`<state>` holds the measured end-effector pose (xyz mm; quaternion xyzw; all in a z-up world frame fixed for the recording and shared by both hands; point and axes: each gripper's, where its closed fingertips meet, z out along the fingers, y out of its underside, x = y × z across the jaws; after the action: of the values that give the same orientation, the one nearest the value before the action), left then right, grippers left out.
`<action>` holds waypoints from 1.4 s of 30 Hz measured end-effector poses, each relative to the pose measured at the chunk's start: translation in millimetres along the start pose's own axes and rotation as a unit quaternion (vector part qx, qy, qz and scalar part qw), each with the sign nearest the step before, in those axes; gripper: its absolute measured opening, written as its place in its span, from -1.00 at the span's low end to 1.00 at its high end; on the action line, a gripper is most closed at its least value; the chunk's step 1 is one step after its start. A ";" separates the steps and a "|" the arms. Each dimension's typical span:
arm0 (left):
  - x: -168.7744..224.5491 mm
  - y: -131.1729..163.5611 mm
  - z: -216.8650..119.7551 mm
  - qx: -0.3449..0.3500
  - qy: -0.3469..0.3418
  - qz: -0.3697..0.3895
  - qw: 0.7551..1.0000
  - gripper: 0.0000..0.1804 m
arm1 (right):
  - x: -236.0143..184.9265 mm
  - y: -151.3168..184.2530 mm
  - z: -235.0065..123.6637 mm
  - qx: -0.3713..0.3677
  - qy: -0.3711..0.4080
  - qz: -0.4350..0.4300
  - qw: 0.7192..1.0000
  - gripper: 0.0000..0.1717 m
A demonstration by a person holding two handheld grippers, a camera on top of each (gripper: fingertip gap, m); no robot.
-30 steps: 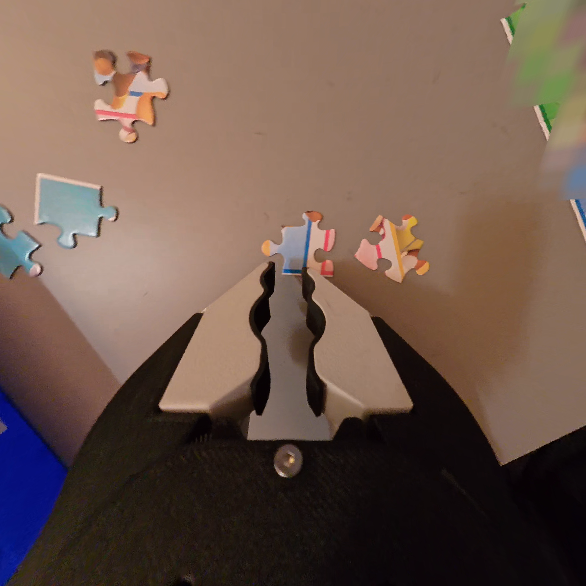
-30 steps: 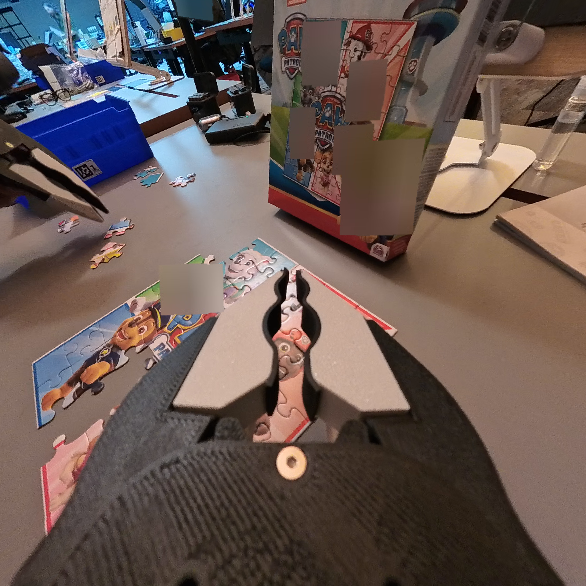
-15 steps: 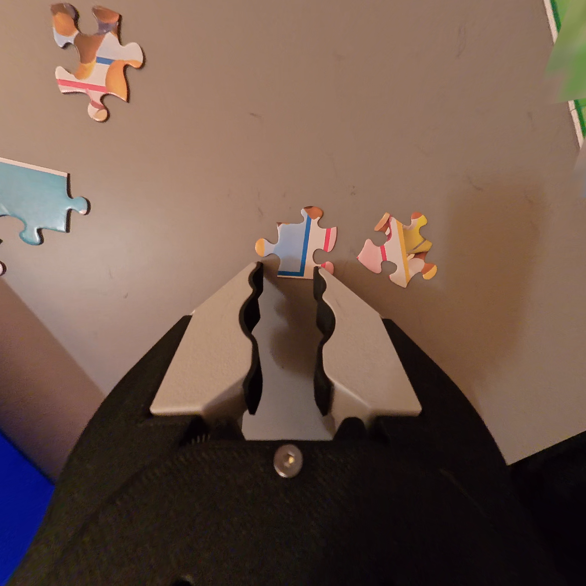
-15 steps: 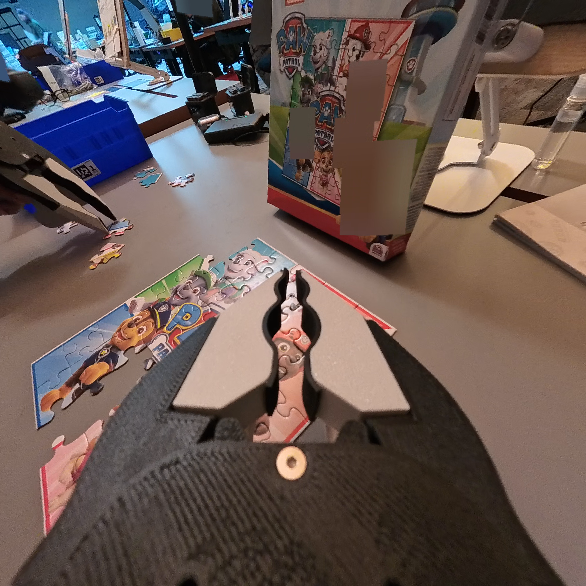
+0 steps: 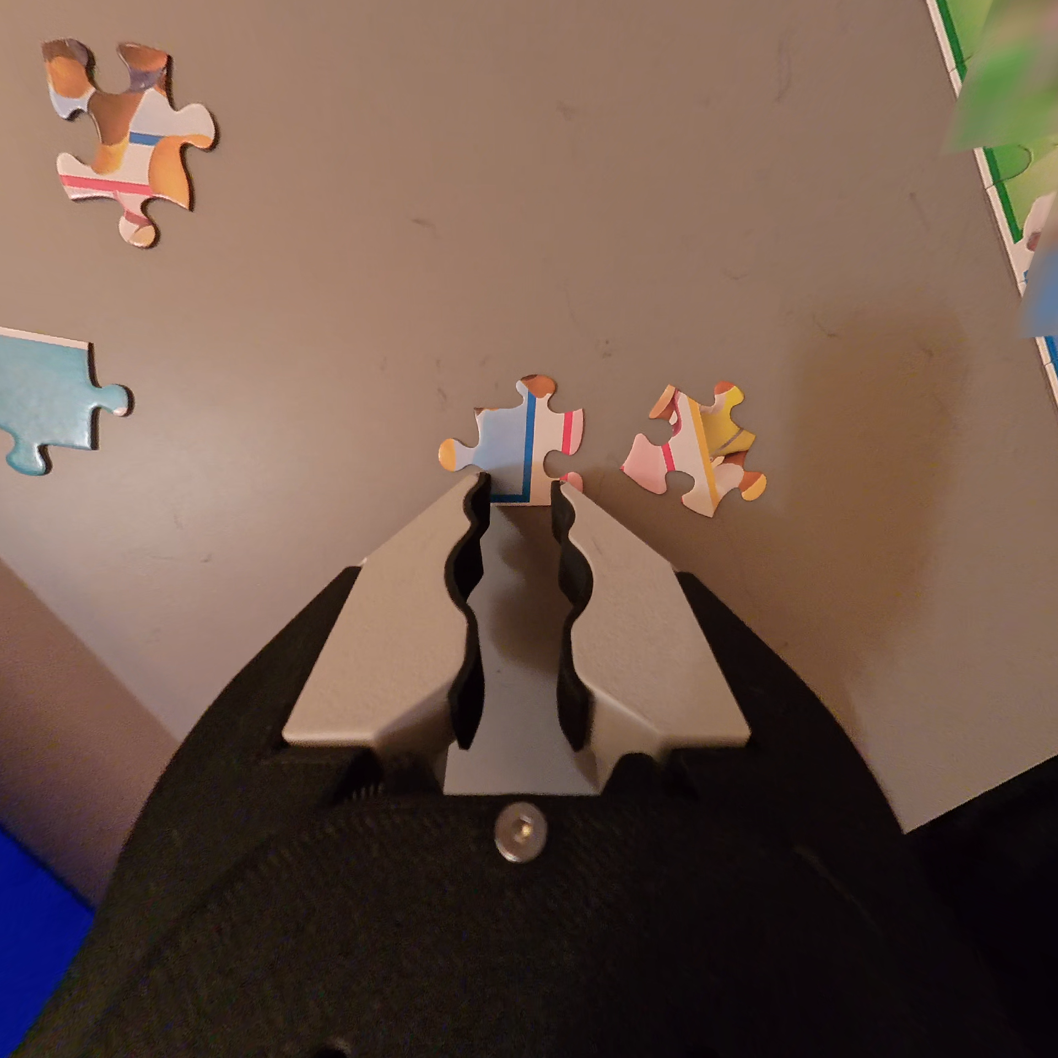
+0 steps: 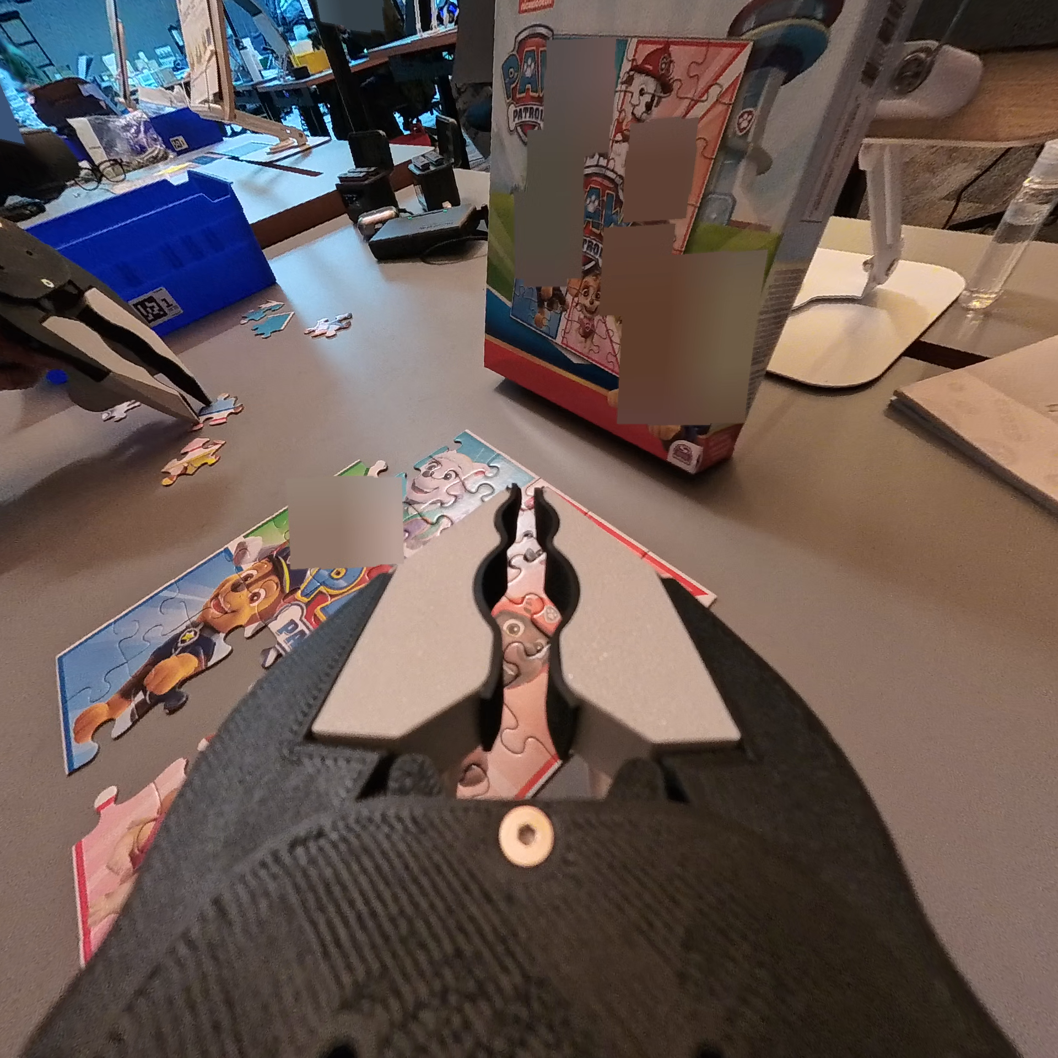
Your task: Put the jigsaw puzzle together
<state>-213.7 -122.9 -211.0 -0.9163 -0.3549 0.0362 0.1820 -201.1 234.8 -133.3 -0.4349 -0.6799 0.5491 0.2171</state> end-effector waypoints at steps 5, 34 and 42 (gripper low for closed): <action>2.0 0.4 -0.2 0.001 0.004 0.013 1.000 -0.85 | -0.2 0.1 0.2 0.000 0.000 0.000 1.000 -0.96; -2.6 -6.7 5.2 0.004 -0.017 0.017 1.000 -0.45 | -1.5 -0.7 -0.1 0.000 -0.001 -0.004 1.000 -0.95; 2.7 -6.2 4.7 0.004 -0.006 0.028 1.000 -0.61 | -1.2 -0.6 0.0 0.000 -0.001 -0.003 1.000 -0.95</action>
<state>-216.6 -115.5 -213.0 -0.9248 -0.3305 0.0484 0.1821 -200.6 233.8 -132.6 -0.4328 -0.6813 0.5487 0.2180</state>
